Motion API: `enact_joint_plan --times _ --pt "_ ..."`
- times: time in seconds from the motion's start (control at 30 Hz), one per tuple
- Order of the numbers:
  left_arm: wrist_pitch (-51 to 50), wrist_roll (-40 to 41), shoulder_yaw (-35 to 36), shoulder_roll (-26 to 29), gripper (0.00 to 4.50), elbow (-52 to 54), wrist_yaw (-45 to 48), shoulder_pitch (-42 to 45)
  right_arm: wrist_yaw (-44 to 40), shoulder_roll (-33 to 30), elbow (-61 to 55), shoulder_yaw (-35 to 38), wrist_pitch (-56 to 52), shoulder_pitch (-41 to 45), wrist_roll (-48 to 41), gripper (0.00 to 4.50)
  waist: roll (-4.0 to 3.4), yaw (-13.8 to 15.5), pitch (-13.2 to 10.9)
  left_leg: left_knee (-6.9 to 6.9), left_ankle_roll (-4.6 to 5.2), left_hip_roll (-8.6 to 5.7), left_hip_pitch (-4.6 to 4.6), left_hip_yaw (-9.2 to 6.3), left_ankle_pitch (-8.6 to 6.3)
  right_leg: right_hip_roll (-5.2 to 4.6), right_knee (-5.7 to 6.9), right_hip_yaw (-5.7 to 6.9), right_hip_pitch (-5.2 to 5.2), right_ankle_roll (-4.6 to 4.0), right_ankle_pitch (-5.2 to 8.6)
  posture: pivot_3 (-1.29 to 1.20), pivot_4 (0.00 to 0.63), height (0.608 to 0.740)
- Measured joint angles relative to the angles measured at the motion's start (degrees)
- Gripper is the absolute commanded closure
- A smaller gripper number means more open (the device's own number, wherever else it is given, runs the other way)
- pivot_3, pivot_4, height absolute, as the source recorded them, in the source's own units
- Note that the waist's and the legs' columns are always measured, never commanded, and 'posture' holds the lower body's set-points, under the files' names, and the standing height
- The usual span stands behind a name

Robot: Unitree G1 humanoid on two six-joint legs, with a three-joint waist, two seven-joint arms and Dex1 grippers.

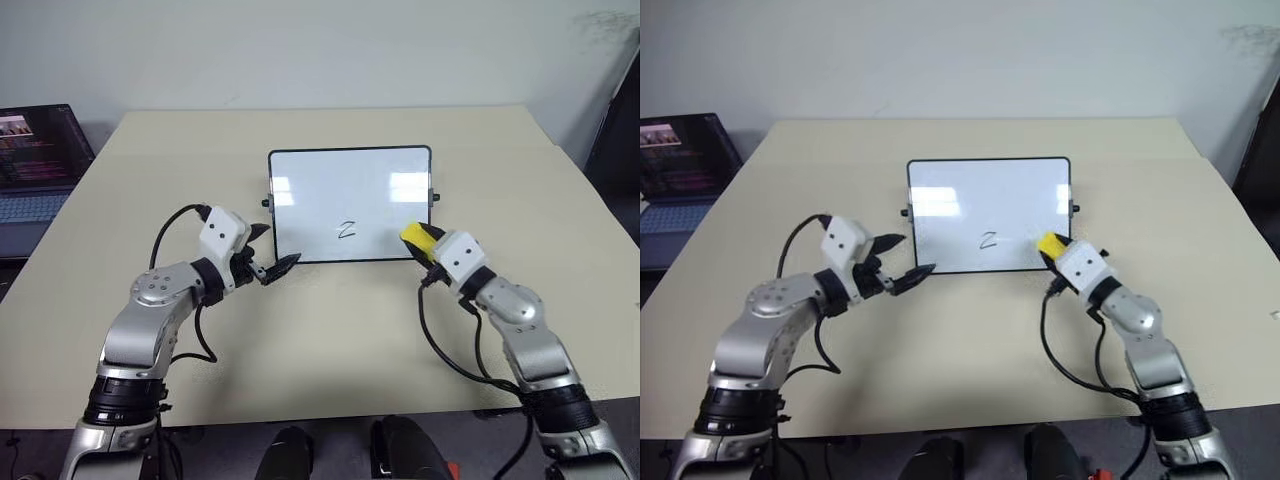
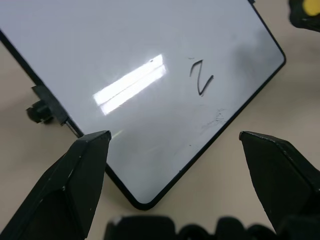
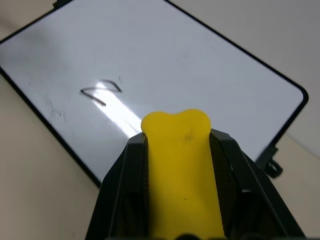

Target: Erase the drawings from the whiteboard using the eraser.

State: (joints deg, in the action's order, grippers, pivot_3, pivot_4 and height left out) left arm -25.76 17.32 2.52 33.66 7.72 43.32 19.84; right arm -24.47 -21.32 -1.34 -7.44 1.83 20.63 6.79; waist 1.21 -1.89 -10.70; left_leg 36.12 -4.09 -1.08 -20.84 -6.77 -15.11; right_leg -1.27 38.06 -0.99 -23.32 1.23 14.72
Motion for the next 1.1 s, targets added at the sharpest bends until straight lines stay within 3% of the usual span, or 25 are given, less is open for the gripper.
enact_joint_plan --times 0.13,0.53,0.7,1.1 --pt "1.7 -1.5 -0.1 0.2 0.00 -4.0 -0.3 1.7 3.5 3.5 9.6 -2.7 5.1 8.5 3.3 3.22 0.00 -0.1 0.0 0.01 0.00 0.02 0.03 0.03 0.00 0.02 0.02 -0.01 0.00 -0.02 -0.01 0.00 0.150 0.740" --pt "2.5 -2.2 0.2 1.1 0.00 -6.0 -0.2 1.5 17.2 11.7 40.8 -4.2 17.9 22.7 9.8 3.22 0.01 -0.2 0.0 -0.04 0.00 0.02 -0.01 0.06 0.00 -0.01 0.03 -0.02 -0.06 -0.03 -0.03 0.00 0.150 0.740" --pt "2.4 -2.2 0.3 1.2 0.00 -6.0 -0.7 1.4 17.9 15.2 49.0 -7.3 23.1 24.9 10.8 3.22 0.04 -1.0 0.0 -0.01 0.01 0.02 0.06 0.11 -0.01 -0.01 0.15 -0.08 -0.06 -0.03 -0.03 0.00 0.150 0.740" --pt "2.3 -2.0 1.7 1.4 0.00 -6.1 -1.4 -0.2 16.2 16.0 55.5 -14.2 29.0 23.0 15.3 3.22 0.15 -1.4 0.1 0.05 0.04 -0.02 0.72 0.39 0.02 0.04 0.81 -0.44 0.13 -0.01 0.01 0.00 0.150 0.740"
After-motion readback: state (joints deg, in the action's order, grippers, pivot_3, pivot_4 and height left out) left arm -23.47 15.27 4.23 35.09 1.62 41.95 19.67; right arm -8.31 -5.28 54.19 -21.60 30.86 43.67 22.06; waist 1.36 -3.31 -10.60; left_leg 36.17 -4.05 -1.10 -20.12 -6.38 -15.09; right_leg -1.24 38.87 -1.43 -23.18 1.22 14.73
